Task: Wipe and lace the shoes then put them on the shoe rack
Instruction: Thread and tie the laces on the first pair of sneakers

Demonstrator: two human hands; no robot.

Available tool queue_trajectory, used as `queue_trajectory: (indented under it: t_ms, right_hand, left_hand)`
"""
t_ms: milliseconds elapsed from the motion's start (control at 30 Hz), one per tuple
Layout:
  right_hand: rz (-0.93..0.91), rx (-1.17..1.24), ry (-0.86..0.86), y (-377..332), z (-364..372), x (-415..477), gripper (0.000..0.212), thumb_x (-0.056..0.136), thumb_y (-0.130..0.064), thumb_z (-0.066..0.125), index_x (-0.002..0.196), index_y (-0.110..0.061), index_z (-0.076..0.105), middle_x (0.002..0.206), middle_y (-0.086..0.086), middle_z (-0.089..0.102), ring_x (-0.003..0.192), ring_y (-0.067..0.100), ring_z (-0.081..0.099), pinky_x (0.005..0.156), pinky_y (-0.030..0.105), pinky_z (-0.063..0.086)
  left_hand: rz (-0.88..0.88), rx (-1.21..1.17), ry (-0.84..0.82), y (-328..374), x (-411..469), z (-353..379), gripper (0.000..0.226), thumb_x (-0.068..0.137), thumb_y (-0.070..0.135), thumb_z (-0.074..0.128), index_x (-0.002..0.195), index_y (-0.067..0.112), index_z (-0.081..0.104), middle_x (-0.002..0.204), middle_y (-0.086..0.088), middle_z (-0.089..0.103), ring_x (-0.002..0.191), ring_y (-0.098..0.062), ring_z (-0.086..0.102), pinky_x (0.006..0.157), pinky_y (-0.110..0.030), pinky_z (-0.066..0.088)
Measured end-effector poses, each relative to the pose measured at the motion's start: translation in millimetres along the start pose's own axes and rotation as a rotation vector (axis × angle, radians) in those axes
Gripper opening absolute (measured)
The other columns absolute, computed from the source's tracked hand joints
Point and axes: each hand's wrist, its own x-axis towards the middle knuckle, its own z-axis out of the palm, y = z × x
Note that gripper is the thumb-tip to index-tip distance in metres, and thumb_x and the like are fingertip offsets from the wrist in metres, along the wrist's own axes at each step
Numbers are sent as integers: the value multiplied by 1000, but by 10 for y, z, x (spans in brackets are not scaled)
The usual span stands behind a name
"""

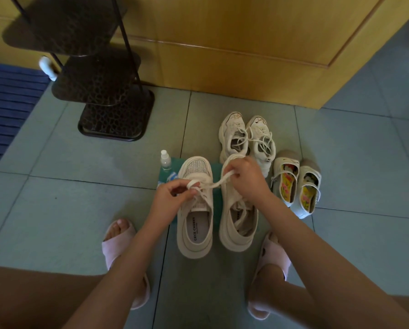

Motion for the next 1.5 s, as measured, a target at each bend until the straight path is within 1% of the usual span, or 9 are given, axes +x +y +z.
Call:
queue_trajectory:
  t_ms: [300,600,733,833,900,1000,1100,1300,1500]
  right_hand:
    - [40,302,-470,-235,82,-159,21,85,-30,61,105,-29,65,85,-9,63,79,6,56,72,23,41]
    - [-19,347,-383,-181,101,-139,6,85,-18,67,84,-24,66,77,-16,57,75,0,52,71,16,38]
    - [-69,-12,-361,-58,65,-180,10,86,-25,63,77,-28,62,65,-15,61,69,2,53,90,30,34]
    - [-61,-125,-301,2,-1,-221,7,87,-27,61,87,-25,67,80,-10,64,90,13,53,94,32,28]
    - [-75,-136,-286,0,5,-240,9,87,-28,60,91,-24,68,88,-5,66,97,16,48,89,31,24]
    - [-70,-89,-291,-33,49,-254,12,84,-33,62,88,-23,68,90,-4,64,97,14,39,81,29,19]
    - [-94,-67,-265,-28,64,-244,20,80,-39,67,87,-20,68,93,-3,56,93,14,33,83,32,28]
    - [-58,160,-282,-71,-40,-244,16,83,-31,68,91,-17,65,96,0,46,84,10,45,77,28,40]
    - [29,277,-323,-151,-29,-251,8,85,-27,67,84,-19,64,81,-2,60,66,3,49,61,18,38]
  left_hand:
    - [-34,-27,18,13,-8,41,10,77,10,69,85,17,68,92,-3,71,86,-12,67,78,-24,55]
    - [-114,-87,47,35,-41,21,10,84,16,63,91,11,68,91,-4,72,84,-14,69,73,-24,58]
    - [-338,-204,204,-5,-42,-87,8,88,13,60,86,6,64,79,-8,68,61,-9,68,55,-18,56]
    - [-539,-154,141,4,-74,-146,15,90,9,58,76,3,58,71,-9,60,40,-3,58,40,-13,48]
    - [-497,139,108,-3,-73,-145,17,89,17,61,74,11,53,72,-6,57,45,-5,57,42,-13,47]
    - [-178,427,183,30,-73,-132,27,79,20,71,91,23,47,92,1,53,74,-12,58,68,-28,53]
    - [75,575,-98,114,-73,-97,18,83,23,65,96,30,54,103,14,49,78,-6,55,67,-18,46]
    - [46,661,-246,-19,-57,-184,22,81,21,70,82,35,53,84,17,54,73,-6,53,65,-16,42]
    - [16,687,-258,-54,-37,-183,15,83,24,67,93,23,55,81,12,55,76,-8,55,62,-12,38]
